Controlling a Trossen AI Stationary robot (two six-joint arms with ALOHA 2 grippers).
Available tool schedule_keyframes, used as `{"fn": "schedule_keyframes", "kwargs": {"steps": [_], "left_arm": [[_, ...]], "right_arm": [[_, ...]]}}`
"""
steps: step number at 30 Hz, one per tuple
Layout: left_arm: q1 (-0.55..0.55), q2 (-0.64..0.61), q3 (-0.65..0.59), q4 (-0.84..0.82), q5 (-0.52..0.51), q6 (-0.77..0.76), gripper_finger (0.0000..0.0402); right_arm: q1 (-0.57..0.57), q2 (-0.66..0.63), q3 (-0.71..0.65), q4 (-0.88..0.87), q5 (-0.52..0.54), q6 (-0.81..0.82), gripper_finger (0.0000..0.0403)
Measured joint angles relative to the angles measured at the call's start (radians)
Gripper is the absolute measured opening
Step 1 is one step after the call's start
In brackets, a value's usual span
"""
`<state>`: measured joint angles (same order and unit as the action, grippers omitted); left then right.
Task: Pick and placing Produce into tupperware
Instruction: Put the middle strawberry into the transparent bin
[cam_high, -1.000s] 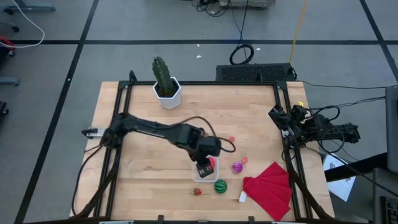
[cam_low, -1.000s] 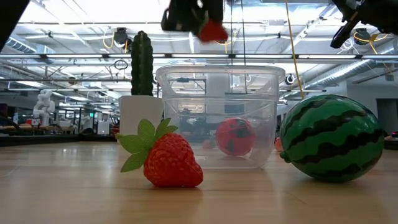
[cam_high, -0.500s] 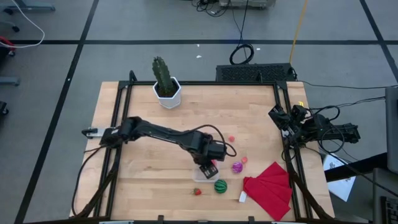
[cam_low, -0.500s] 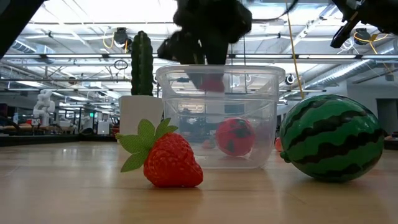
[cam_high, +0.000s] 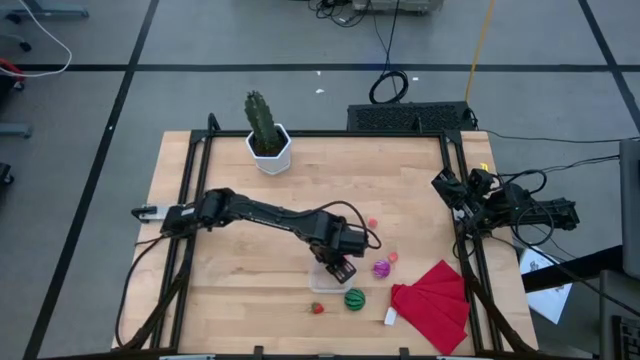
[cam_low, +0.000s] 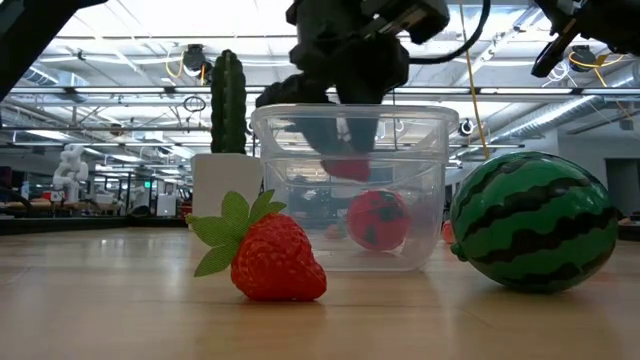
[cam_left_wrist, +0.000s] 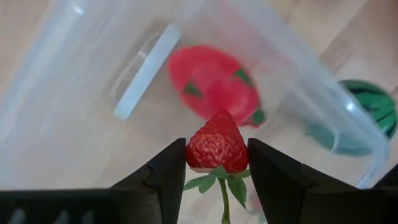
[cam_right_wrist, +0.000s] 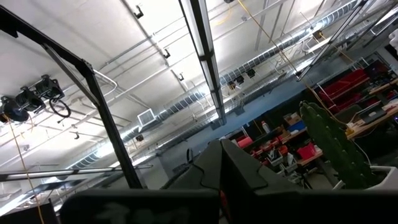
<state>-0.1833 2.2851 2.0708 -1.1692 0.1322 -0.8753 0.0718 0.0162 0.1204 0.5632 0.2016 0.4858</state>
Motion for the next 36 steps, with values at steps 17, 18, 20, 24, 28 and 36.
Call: {"fn": "schedule_keyframes", "kwargs": {"steps": [17, 18, 20, 24, 28, 36], "left_arm": [[0.000, 0.004, -0.018, -0.078, -0.028, -0.114, 0.0170], [0.000, 0.004, -0.018, -0.078, -0.027, -0.115, 0.0171], [0.000, 0.003, -0.018, -0.075, -0.027, -0.115, 0.0170], [0.000, 0.003, -0.018, -0.066, -0.027, -0.122, 0.0170], [0.000, 0.003, -0.018, -0.054, -0.027, -0.122, 0.0170], [0.000, 0.003, -0.018, -0.052, -0.028, -0.110, 0.0170]], "right_arm": [[0.000, 0.000, 0.000, -0.007, 0.000, 0.020, 0.0000], [0.000, 0.000, 0.000, -0.007, 0.000, 0.025, 0.0000], [0.000, 0.000, 0.000, -0.008, 0.000, 0.026, 0.0000], [0.000, 0.000, 0.000, -0.008, 0.000, 0.026, 0.0000], [0.000, 0.000, 0.000, -0.007, 0.000, 0.026, 0.0000], [0.000, 0.000, 0.000, -0.007, -0.073, 0.024, 0.0000]]}}
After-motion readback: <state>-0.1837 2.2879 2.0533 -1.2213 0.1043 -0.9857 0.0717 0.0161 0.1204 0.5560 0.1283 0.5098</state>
